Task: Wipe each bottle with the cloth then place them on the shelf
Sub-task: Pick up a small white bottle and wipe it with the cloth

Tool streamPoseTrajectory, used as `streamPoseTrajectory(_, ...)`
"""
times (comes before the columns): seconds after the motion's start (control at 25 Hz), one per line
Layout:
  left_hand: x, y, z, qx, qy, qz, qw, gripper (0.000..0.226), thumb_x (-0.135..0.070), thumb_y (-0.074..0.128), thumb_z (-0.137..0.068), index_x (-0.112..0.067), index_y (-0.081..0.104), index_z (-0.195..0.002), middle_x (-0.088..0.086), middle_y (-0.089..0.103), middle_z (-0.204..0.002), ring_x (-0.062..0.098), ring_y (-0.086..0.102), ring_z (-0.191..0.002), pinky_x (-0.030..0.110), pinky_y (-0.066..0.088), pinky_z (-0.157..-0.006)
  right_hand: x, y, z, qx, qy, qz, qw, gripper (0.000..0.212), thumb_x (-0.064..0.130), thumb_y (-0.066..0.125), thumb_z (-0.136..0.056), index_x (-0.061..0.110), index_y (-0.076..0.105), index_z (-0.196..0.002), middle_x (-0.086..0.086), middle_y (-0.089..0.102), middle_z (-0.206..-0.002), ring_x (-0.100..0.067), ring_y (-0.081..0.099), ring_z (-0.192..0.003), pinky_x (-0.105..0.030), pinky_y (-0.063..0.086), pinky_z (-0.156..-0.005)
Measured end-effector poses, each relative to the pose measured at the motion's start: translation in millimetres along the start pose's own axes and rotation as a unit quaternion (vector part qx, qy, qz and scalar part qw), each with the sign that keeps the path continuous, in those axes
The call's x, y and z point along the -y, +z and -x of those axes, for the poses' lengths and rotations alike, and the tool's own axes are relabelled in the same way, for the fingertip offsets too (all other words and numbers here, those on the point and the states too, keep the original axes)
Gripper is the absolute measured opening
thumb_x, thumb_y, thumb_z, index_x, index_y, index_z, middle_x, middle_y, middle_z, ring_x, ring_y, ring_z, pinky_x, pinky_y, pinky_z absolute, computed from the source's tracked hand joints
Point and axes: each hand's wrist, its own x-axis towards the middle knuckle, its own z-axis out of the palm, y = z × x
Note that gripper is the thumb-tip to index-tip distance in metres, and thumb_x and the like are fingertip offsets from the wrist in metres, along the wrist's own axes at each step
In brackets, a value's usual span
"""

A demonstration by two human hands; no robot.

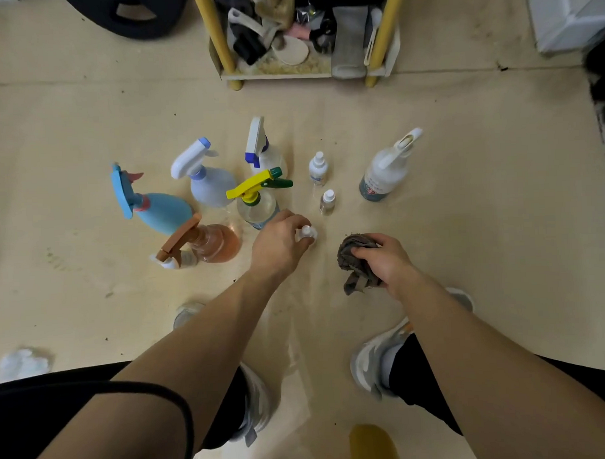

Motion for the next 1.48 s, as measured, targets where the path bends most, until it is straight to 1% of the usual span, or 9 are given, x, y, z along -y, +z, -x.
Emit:
streamPoseTrajectory(0.36, -75.1, -107.0, 13.6, 0.017, 0.059, -0.036, 0.997, 0.008, -0.027, 0.067, -0.085, -0.022, 0.062, -0.082, -0.004, 0.054, -0.082, 0.020, 0.056, -0.080, 0.031, 0.037, -0.060, 86.4, -31.7, 96.1, 0.026, -0.110, -0.018, 0.993, 0.030, 0.017, 0.071, -0.089, 0.027, 0.067, -0.117, -0.001, 0.072, -0.109, -0.024, 0.070, -0.097, -0.039, 0.060, -0.074)
streamPoseTrajectory(0.48, -116.5, -167.5, 26.7, 0.019, 0.076, -0.001, 0.997, 0.009, -0.022, 0.071, -0.085, -0.018, 0.067, -0.092, -0.001, 0.062, -0.088, 0.018, 0.060, -0.080, 0.027, 0.044, -0.067, 133.0, -45.3, 147.5, 0.032, -0.169, -0.041, 0.984, 0.032, 0.018, 0.071, -0.089, 0.025, 0.068, -0.120, -0.004, 0.074, -0.109, -0.025, 0.072, -0.094, -0.040, 0.061, -0.074)
streamPoseTrajectory(0.6, -153.8, -226.6, 38.9, 0.007, 0.112, 0.059, 0.992, 0.011, -0.021, 0.074, -0.088, -0.014, 0.069, -0.096, -0.001, 0.068, -0.091, 0.012, 0.061, -0.079, 0.023, 0.046, -0.072, 179.7, -56.6, 197.4, 0.062, -0.216, -0.092, 0.970, 0.026, 0.012, 0.068, -0.092, 0.015, 0.069, -0.118, -0.010, 0.075, -0.102, -0.026, 0.072, -0.082, -0.037, 0.059, -0.063)
streamPoseTrajectory(0.76, -194.6, -288.8, 59.9, -0.004, 0.170, 0.145, 0.975, 0.009, -0.011, 0.065, -0.096, -0.010, 0.067, -0.104, -0.007, 0.064, -0.092, 0.000, 0.057, -0.076, 0.011, 0.047, -0.071, 224.7, -74.2, 255.0, 0.114, -0.262, -0.135, 0.949, 0.028, 0.013, 0.059, -0.098, 0.008, 0.063, -0.125, -0.012, 0.076, -0.100, -0.027, 0.073, -0.079, -0.038, 0.058, -0.063)
streamPoseTrajectory(0.92, -204.5, -312.7, 68.5, -0.016, 0.190, 0.254, 0.948, 0.012, -0.008, 0.059, -0.099, -0.008, 0.068, -0.108, -0.001, 0.066, -0.094, 0.005, 0.062, -0.084, 0.021, 0.053, -0.079, 235.9, -87.1, 283.5, 0.130, -0.279, -0.193, 0.932, 0.027, 0.019, 0.050, -0.104, 0.013, 0.063, -0.126, -0.006, 0.077, -0.095, -0.019, 0.074, -0.076, -0.040, 0.059, -0.068)
streamPoseTrajectory(1.08, -195.9, -320.4, 66.5, -0.038, 0.177, 0.298, 0.937, 0.016, -0.015, 0.059, -0.099, -0.009, 0.071, -0.107, 0.013, 0.067, -0.097, 0.018, 0.062, -0.090, 0.038, 0.054, -0.091, 227.7, -79.1, 275.8, 0.154, -0.275, -0.275, 0.909, 0.031, 0.023, 0.045, -0.105, 0.018, 0.060, -0.132, -0.012, 0.073, -0.116, -0.024, 0.071, -0.092, -0.042, 0.059, -0.071)
streamPoseTrajectory(1.2, -189.1, -324.6, 61.5, -0.034, 0.154, 0.363, 0.918, 0.024, -0.025, 0.059, -0.093, -0.009, 0.072, -0.106, 0.021, 0.068, -0.106, 0.032, 0.064, -0.102, 0.051, 0.051, -0.102, 231.8, -67.4, 275.8, 0.211, -0.247, -0.296, 0.898, 0.036, 0.027, 0.041, -0.104, 0.011, 0.064, -0.126, -0.009, 0.076, -0.107, -0.022, 0.073, -0.087, -0.037, 0.059, -0.074)
streamPoseTrajectory(1.36, -186.3, -325.8, 55.0, -0.049, 0.118, 0.423, 0.897, 0.019, -0.018, 0.056, -0.100, -0.008, 0.070, -0.107, 0.014, 0.068, -0.106, 0.030, 0.064, -0.105, 0.053, 0.048, -0.105, 237.6, -60.4, 280.3, 0.287, -0.260, -0.320, 0.864, 0.036, 0.027, 0.048, -0.093, 0.005, 0.066, -0.115, -0.013, 0.074, -0.102, -0.027, 0.072, -0.086, -0.042, 0.059, -0.070)
streamPoseTrajectory(1.48, -185.3, -325.0, 51.2, -0.052, 0.105, 0.443, 0.889, 0.025, -0.020, 0.055, -0.100, 0.000, 0.067, -0.109, 0.022, 0.067, -0.110, 0.034, 0.064, -0.105, 0.052, 0.046, -0.105, 237.3, -58.3, 279.4, 0.299, -0.327, -0.292, 0.848, 0.041, 0.015, 0.060, -0.084, 0.005, 0.058, -0.124, -0.013, 0.073, -0.103, -0.024, 0.072, -0.091, -0.040, 0.061, -0.068)
